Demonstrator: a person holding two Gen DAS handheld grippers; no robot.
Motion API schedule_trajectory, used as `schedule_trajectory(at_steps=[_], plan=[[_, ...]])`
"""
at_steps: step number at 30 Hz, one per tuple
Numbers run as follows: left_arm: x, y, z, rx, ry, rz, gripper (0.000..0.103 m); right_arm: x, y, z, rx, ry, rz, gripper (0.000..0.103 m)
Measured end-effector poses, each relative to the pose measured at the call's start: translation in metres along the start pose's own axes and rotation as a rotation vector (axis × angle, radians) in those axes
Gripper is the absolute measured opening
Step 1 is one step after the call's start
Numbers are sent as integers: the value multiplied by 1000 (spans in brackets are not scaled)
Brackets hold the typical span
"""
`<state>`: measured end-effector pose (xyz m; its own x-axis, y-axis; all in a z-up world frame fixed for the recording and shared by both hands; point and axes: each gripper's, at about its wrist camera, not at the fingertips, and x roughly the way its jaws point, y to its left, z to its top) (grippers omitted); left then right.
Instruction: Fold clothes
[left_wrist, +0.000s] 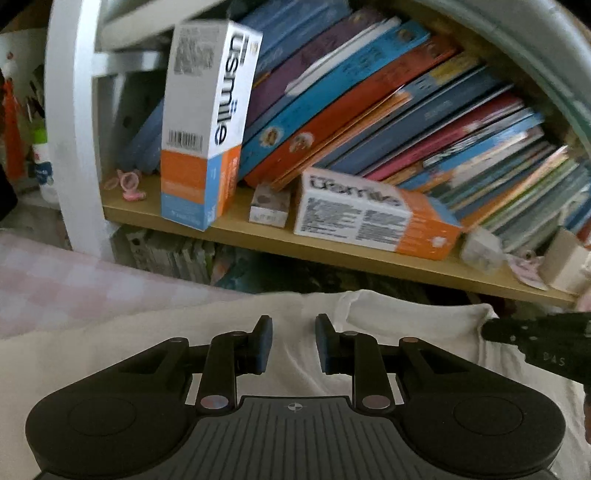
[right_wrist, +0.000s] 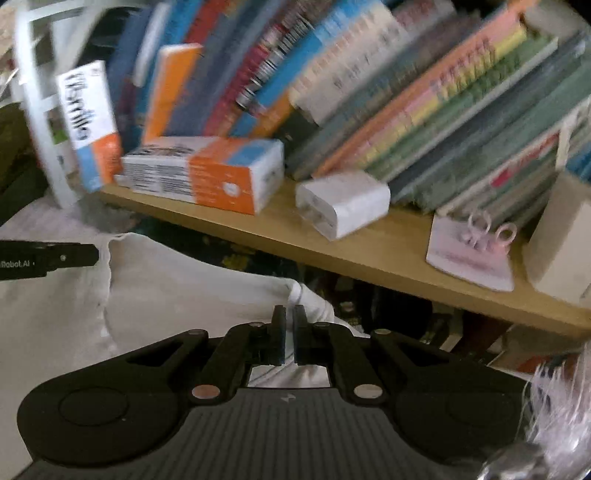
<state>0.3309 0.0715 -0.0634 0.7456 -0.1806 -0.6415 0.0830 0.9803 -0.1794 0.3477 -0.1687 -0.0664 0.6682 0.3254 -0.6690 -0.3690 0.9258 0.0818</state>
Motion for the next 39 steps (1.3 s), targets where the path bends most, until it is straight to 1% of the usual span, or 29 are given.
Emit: schedule_trajectory(at_steps=[2, 6, 11, 14, 18, 22, 27, 29, 30, 31, 34, 37, 39], plan=[[9, 1, -1, -11, 3, 16, 24, 5, -2, 1, -1, -22, 4, 2], [14, 0, 0, -30, -12, 30, 24, 12, -6, 6, 25, -28, 1, 1], [20, -4, 6, 34, 8, 33, 24, 14, -8, 9, 59, -11, -38, 1], [24, -6, 9, 61, 20, 24, 24, 9, -8, 4, 78, -26, -70, 1], [29, -7, 12, 68, 18, 23, 23, 7, -2, 4, 63, -19, -102, 1], [36, -9, 16, 51, 22, 17, 22, 7, -3, 4, 67, -14, -122, 1], [40, -12, 15, 77, 12, 12, 21, 13, 1, 6, 57, -15, -147, 1], [35, -9, 12, 58, 4, 9, 24, 10, -1, 5, 76, -24, -133, 2], [30, -7, 11, 53, -9, 10, 24, 5, -3, 4, 88, -29, -116, 6], [24, -6, 9, 58, -22, 11, 24, 1, -5, 3, 100, -34, -100, 12], [2, -5, 5, 98, -43, 28, 25, -20, -2, -6, 72, -48, -110, 26], [-29, -2, 0, 133, -48, 32, 25, -45, 0, -20, 57, -54, -128, 27], [-57, 4, -7, 162, -54, 35, 26, -64, 2, -32, 66, -56, -137, 29]])
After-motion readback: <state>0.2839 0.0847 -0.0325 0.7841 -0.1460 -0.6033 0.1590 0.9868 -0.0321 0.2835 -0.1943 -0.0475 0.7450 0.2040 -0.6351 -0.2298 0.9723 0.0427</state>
